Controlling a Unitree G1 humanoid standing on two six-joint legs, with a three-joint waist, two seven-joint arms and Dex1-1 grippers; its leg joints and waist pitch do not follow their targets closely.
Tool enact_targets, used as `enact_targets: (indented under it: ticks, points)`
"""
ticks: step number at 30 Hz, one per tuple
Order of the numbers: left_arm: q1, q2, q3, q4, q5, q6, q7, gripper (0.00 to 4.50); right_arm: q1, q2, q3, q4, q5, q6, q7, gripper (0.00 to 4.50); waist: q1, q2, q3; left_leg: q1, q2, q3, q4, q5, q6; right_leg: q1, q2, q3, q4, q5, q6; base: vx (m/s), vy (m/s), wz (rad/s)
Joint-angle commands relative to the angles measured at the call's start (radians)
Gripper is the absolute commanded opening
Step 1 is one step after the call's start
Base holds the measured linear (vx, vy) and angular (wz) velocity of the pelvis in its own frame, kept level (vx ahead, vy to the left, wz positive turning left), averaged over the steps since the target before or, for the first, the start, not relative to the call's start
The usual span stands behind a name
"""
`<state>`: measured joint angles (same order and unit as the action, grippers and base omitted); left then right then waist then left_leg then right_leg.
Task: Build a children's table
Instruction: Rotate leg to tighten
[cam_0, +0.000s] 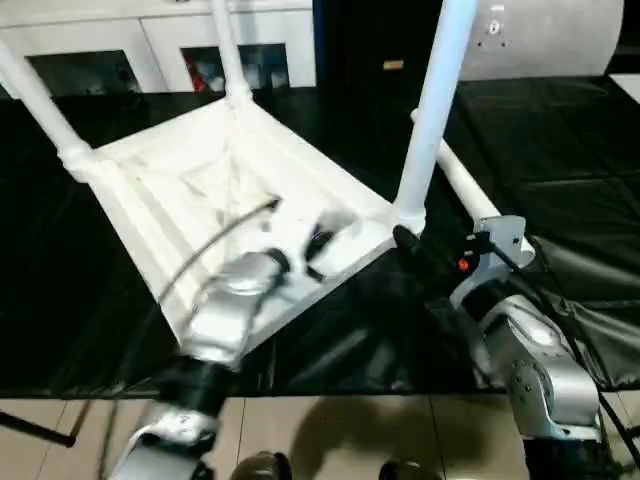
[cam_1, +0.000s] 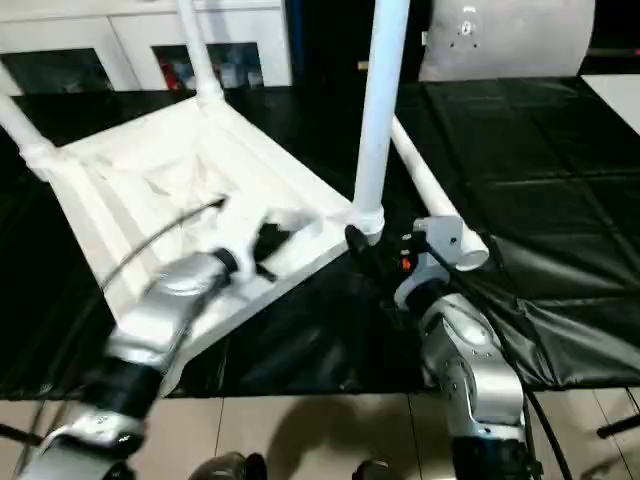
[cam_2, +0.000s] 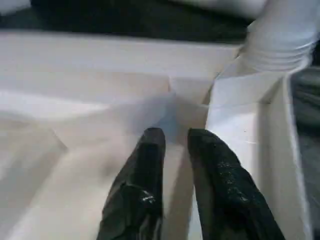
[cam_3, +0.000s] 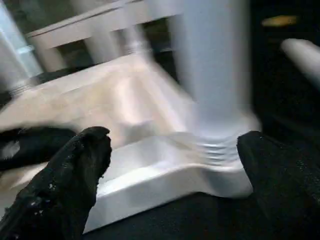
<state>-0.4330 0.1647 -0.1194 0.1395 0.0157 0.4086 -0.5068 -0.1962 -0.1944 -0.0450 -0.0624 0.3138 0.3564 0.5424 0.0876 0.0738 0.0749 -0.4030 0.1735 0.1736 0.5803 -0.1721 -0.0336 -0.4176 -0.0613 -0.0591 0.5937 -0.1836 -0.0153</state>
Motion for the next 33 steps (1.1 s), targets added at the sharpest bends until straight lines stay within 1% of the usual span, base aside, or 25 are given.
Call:
enact_targets:
  ticks: [1,3,4,5,7,9,10,11,12,13,14,15,16,17,19,20,22,23,24,25,27,28,29,30,33]
  points:
    - [0.024,0.046,-0.012,-0.072,-0.015,0.008,-0.081,0.98,-0.025,-0.03,0.039,0.002,0.015,-0.011,0.099,4.5,0.003,-0.015,-0.054,0.018,0.058,-0.023,-0.067,-0.178,0.09,0.048,-0.08,0.046,-0.076,-0.223,-0.161,0.0,0.0,0.0]
    - [0.047,0.12,0.008,-0.118,-0.012,0.054,-0.108,0.98,-0.11,-0.059,0.04,0.095,0.005,-0.025,0.147,4.5,0.002,-0.01,-0.064,0.023,0.057,-0.024,-0.063,-0.171,0.082,0.051,-0.081,0.045,-0.069,-0.203,-0.171,0.0,0.0,0.0]
    - [0.05,0.139,0.017,-0.13,-0.017,0.071,-0.116,0.98,-0.147,-0.07,0.039,0.136,-0.004,-0.035,0.164,4.5,-0.004,-0.015,-0.06,0.016,0.052,-0.024,-0.063,-0.157,0.08,0.053,-0.079,0.043,-0.066,-0.189,-0.184,0.0,0.0,0.0]
    - [0.05,0.139,0.017,-0.13,-0.017,0.071,-0.116,0.98,-0.147,-0.07,0.039,0.136,-0.004,-0.035,0.164,4.5,0.0,-0.01,-0.061,0.023,0.053,-0.022,-0.061,-0.161,0.075,0.049,-0.08,0.044,-0.067,-0.192,-0.188,0.0,0.0,0.0]
    - [0.053,0.167,0.017,-0.142,-0.025,0.084,-0.142,0.98,-0.204,-0.085,0.037,0.207,-0.015,-0.055,0.194,4.5,0.004,-0.01,-0.062,0.027,0.055,-0.02,-0.059,-0.155,0.07,0.048,-0.081,0.046,-0.066,-0.176,-0.2,0.0,0.0,0.0]
    - [0.063,0.204,0.008,-0.163,-0.026,0.094,-0.176,0.98,-0.264,-0.103,0.037,0.289,-0.027,-0.085,0.232,4.5,0.007,-0.009,-0.066,0.026,0.056,-0.023,-0.057,-0.138,0.073,0.05,-0.081,0.044,-0.057,-0.138,-0.212,0.0,0.0,0.0]
    - [0.068,0.23,0.005,-0.175,-0.029,0.1,-0.195,0.98,-0.317,-0.122,0.045,0.37,-0.043,-0.119,0.259,4.5,0.007,-0.014,-0.073,0.025,0.054,-0.021,-0.055,-0.116,0.078,0.057,-0.079,0.042,-0.054,-0.107,-0.221,0.0,0.0,0.0]
    - [0.07,0.245,0.003,-0.182,-0.032,0.103,-0.207,0.98,-0.352,-0.134,0.05,0.424,-0.053,-0.142,0.275,4.5,0.008,-0.011,-0.075,0.027,0.054,-0.023,-0.051,-0.112,0.078,0.054,-0.082,0.042,-0.048,-0.092,-0.234,0.0,0.0,0.0]
    - [0.07,0.245,0.003,-0.182,-0.032,0.103,-0.207,0.98,-0.352,-0.134,0.05,0.424,-0.053,-0.142,0.275,4.5,0.006,-0.013,-0.073,0.021,0.05,-0.021,-0.05,-0.104,0.082,0.056,-0.079,0.04,-0.047,-0.08,-0.241,0.0,0.0,0.0]
    - [0.074,0.273,0.005,-0.194,-0.031,0.106,-0.218,0.98,-0.425,-0.148,0.047,0.539,-0.083,-0.21,0.253,4.5,0.006,-0.02,-0.075,0.022,0.05,-0.018,-0.047,-0.095,0.091,0.058,-0.083,0.042,-0.045,-0.068,-0.25,0.0,0.0,0.0]
    - [0.076,0.282,0.007,-0.2,-0.031,0.112,-0.217,0.98,-0.452,-0.15,0.041,0.586,-0.099,-0.243,0.223,4.5,0.006,-0.016,-0.072,0.021,0.05,-0.017,-0.046,-0.1,0.092,0.055,-0.085,0.042,-0.048,-0.088,-0.257,0.0,0.0,0.0]
    - [0.076,0.282,0.007,-0.2,-0.031,0.112,-0.217,0.98,-0.452,-0.15,0.041,0.586,-0.099,-0.243,0.223,4.5,0.004,-0.017,-0.07,0.021,0.049,-0.016,-0.046,-0.104,0.089,0.055,-0.082,0.042,-0.05,-0.101,-0.256,0.0,0.0,0.0]
    - [0.079,0.299,0.013,-0.211,-0.026,0.121,-0.214,0.98,-0.51,-0.146,0.016,0.69,-0.142,-0.284,0.087,4.5,0.008,-0.02,-0.071,0.025,0.052,-0.015,-0.046,-0.112,0.085,0.053,-0.083,0.043,-0.05,-0.123,-0.251,0.0,0.0,0.0]
    - [0.079,0.304,0.015,-0.214,-0.023,0.124,-0.212,0.98,-0.524,-0.145,0.007,0.717,-0.153,-0.289,0.042,4.5,0.005,-0.019,-0.07,0.023,0.05,-0.017,-0.047,-0.111,0.08,0.053,-0.083,0.042,-0.047,-0.133,-0.256,0.0,0.0,0.0]
    - [0.08,0.307,0.022,-0.217,-0.022,0.134,-0.207,0.98,-0.519,-0.139,0.007,0.718,-0.145,-0.311,0.072,4.5,0.011,-0.018,-0.068,0.029,0.051,-0.014,-0.046,-0.14,0.065,0.051,-0.081,0.045,-0.053,-0.172,-0.242,0.0,0.0,0.0]
    - [0.076,0.321,0.038,-0.203,-0.014,0.148,-0.187,0.98,-0.453,-0.117,0.038,0.629,-0.113,-0.314,0.195,4.5,0.013,-0.02,-0.07,0.027,0.049,-0.013,-0.045,-0.146,0.071,0.053,-0.077,0.044,-0.05,-0.161,-0.231,0.0,0.0,0.0]
    - [0.066,0.335,0.045,-0.178,0.008,0.158,-0.164,0.98,-0.388,-0.107,0.078,0.539,-0.102,-0.292,0.267,4.5,0.015,-0.017,-0.07,0.022,0.05,-0.018,-0.047,-0.14,0.086,0.056,-0.074,0.042,-0.047,-0.132,-0.211,0.0,0.0,0.0]
    - [0.066,0.335,0.045,-0.178,0.008,0.158,-0.164,0.98,-0.388,-0.107,0.078,0.539,-0.102,-0.292,0.267,4.5,0.015,-0.017,-0.071,0.022,0.052,-0.019,-0.048,-0.137,0.089,0.056,-0.074,0.042,-0.047,-0.126,-0.207,0.0,0.0,0.0]
    - [0.052,0.357,0.045,-0.153,0.039,0.17,-0.137,0.98,-0.345,-0.108,0.114,0.504,-0.114,-0.296,0.292,4.5,0.013,-0.012,-0.072,0.022,0.051,-0.02,-0.047,-0.135,0.09,0.053,-0.075,0.041,-0.046,-0.113,-0.217,0.0,0.0,0.0]
    - [0.047,0.365,0.045,-0.144,0.048,0.176,-0.126,0.98,-0.336,-0.109,0.127,0.505,-0.117,-0.307,0.296,4.5,0.013,-0.015,-0.072,0.022,0.051,-0.02,-0.047,-0.146,0.087,0.053,-0.075,0.041,-0.048,-0.122,-0.218,0.0,0.0,0.0]
    - [0.036,0.378,0.051,-0.127,0.065,0.186,-0.103,0.98,-0.313,-0.11,0.146,0.49,-0.12,-0.301,0.292,4.5,0.01,-0.014,-0.07,0.024,0.051,-0.021,-0.05,-0.177,0.074,0.052,-0.077,0.042,-0.053,-0.163,-0.224,0.0,0.0,0.0]
    - [0.016,0.403,0.062,-0.093,0.099,0.202,-0.063,0.98,-0.277,-0.119,0.175,0.463,-0.14,-0.26,0.253,4.5,0.009,-0.01,-0.066,0.024,0.051,-0.022,-0.052,-0.197,0.061,0.051,-0.076,0.042,-0.056,-0.197,-0.218,0.0,0.0,0.0]
    - [0.016,0.403,0.062,-0.093,0.099,0.203,-0.063,0.98,-0.277,-0.119,0.175,0.463,-0.141,-0.259,0.252,4.5,0.009,-0.011,-0.065,0.026,0.05,-0.023,-0.054,-0.209,0.05,0.05,-0.073,0.042,-0.057,-0.218,-0.205,0.0,0.0,0.0]
    - [0.016,0.403,0.062,-0.093,0.099,0.203,-0.063,0.7,-0.277,-0.119,0.175,0.463,-0.141,-0.259,0.252,4.5,0.007,-0.01,-0.066,0.028,0.05,-0.024,-0.055,-0.219,0.046,0.049,-0.075,0.042,-0.057,-0.23,-0.204,0.0,0.0,0.0]
    - [0.009,0.441,0.062,-0.062,0.128,0.216,-0.041,0.62,-0.236,-0.122,0.178,0.437,-0.198,-0.196,0.196,4.5,0.005,-0.007,-0.066,0.027,0.049,-0.025,-0.057,-0.225,0.026,0.049,-0.075,0.044,-0.059,-0.233,-0.198,0.0,0.0,0.0]
